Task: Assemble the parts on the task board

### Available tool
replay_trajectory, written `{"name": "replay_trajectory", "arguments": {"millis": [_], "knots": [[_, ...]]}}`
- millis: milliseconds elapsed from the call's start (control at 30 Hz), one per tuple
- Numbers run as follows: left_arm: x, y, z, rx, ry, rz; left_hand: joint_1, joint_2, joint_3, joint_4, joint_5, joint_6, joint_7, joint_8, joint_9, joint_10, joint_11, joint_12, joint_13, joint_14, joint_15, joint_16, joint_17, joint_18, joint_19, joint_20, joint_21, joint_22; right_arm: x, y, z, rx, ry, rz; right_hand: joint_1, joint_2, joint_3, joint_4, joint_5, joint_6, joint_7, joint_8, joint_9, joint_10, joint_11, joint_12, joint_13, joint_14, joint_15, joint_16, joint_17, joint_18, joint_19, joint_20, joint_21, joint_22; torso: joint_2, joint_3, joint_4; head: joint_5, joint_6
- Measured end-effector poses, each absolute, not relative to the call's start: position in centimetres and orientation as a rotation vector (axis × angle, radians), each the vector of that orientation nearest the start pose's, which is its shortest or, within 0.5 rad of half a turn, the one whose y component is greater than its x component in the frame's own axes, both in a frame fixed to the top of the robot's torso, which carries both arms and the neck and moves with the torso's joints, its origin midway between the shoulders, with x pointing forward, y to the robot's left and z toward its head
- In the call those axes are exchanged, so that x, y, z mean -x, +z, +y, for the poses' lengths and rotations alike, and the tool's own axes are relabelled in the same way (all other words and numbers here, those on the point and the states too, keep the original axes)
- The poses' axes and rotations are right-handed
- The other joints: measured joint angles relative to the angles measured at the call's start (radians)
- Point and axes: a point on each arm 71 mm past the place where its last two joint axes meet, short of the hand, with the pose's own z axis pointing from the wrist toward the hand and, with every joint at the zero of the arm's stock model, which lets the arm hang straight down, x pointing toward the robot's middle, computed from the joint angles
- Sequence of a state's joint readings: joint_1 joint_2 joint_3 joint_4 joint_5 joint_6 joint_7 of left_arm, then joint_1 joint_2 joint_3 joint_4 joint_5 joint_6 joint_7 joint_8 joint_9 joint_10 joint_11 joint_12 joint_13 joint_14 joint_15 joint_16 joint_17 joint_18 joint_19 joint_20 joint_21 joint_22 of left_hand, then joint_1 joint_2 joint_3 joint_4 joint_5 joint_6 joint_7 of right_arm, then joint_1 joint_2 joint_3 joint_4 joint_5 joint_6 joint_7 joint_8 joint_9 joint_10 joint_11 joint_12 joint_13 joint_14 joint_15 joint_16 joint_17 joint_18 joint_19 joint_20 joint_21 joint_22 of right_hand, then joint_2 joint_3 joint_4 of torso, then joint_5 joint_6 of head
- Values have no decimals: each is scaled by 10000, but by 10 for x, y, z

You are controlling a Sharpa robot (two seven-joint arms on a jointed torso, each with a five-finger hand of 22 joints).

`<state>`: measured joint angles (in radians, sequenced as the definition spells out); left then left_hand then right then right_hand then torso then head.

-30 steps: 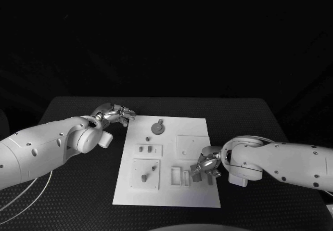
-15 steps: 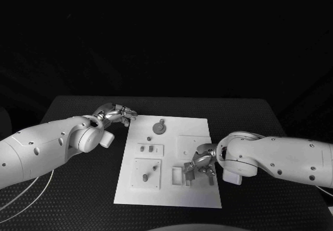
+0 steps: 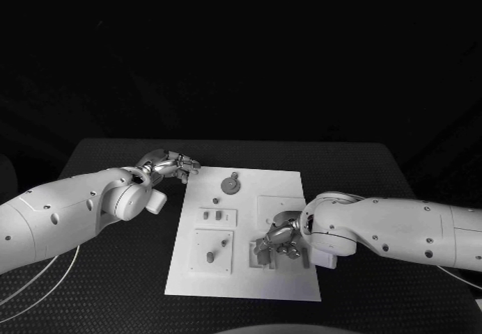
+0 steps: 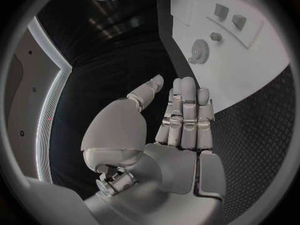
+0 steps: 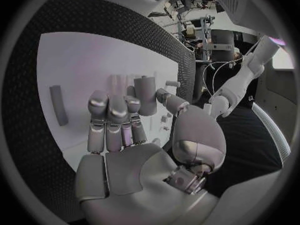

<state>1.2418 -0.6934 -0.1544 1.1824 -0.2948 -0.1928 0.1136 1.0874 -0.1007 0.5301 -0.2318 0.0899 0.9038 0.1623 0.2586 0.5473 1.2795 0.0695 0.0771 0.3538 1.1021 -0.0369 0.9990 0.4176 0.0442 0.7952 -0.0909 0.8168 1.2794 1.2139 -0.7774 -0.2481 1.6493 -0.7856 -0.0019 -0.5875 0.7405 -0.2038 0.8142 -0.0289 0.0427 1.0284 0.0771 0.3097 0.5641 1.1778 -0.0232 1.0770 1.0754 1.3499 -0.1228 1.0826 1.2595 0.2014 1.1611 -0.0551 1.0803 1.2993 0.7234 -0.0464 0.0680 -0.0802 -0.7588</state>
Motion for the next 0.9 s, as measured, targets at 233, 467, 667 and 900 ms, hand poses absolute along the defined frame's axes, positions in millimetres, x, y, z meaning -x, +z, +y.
{"name": "replay_trajectory", "arguments": {"millis": [233,467,667,900], "knots": [[-537,-230,232,9245,-11281,17905,0,0,0,0,0,0,0,0,0,0,0,0,-1,0,0,0,-1,0,0,0,0,-1,-406,-287,-158,-3482,5159,25953,-89,9,-1,56,0,9,5,7,1,1,1,0,-10,0,1,0,-2,6,6,6,0,-1,0,4,2,23,-8],[-537,-230,232,9244,-11284,17909,0,0,0,0,0,0,0,0,1,0,0,0,-2,0,0,0,8,0,0,0,0,-2,-405,-290,-157,-3482,5082,26011,-138,-40,-1,56,0,56,20,0,-3,8,9,-1,-10,0,1,0,-12,8,16,16,0,-9,0,1,0,40,-15],[-537,-230,232,9251,-11276,17908,0,0,0,0,0,0,0,0,-8,0,0,0,-3,0,0,0,7,0,0,0,0,6,-405,-290,-157,-3470,5063,26001,-208,-110,-30,85,0,72,32,3,-1,18,18,-2,-16,-36,-34,0,-23,11,16,16,0,-16,0,-5,0,57,-26],[-537,-230,232,9251,-11280,17916,0,0,0,0,0,0,0,0,-8,0,0,0,-3,0,0,0,6,0,0,0,0,5,-405,-291,-157,-3462,5040,25985,-296,-199,0,166,0,130,64,-10,-1,-19,-20,33,-21,-36,-33,0,-35,19,17,17,0,-37,0,-3,-2,79,-31]]}}
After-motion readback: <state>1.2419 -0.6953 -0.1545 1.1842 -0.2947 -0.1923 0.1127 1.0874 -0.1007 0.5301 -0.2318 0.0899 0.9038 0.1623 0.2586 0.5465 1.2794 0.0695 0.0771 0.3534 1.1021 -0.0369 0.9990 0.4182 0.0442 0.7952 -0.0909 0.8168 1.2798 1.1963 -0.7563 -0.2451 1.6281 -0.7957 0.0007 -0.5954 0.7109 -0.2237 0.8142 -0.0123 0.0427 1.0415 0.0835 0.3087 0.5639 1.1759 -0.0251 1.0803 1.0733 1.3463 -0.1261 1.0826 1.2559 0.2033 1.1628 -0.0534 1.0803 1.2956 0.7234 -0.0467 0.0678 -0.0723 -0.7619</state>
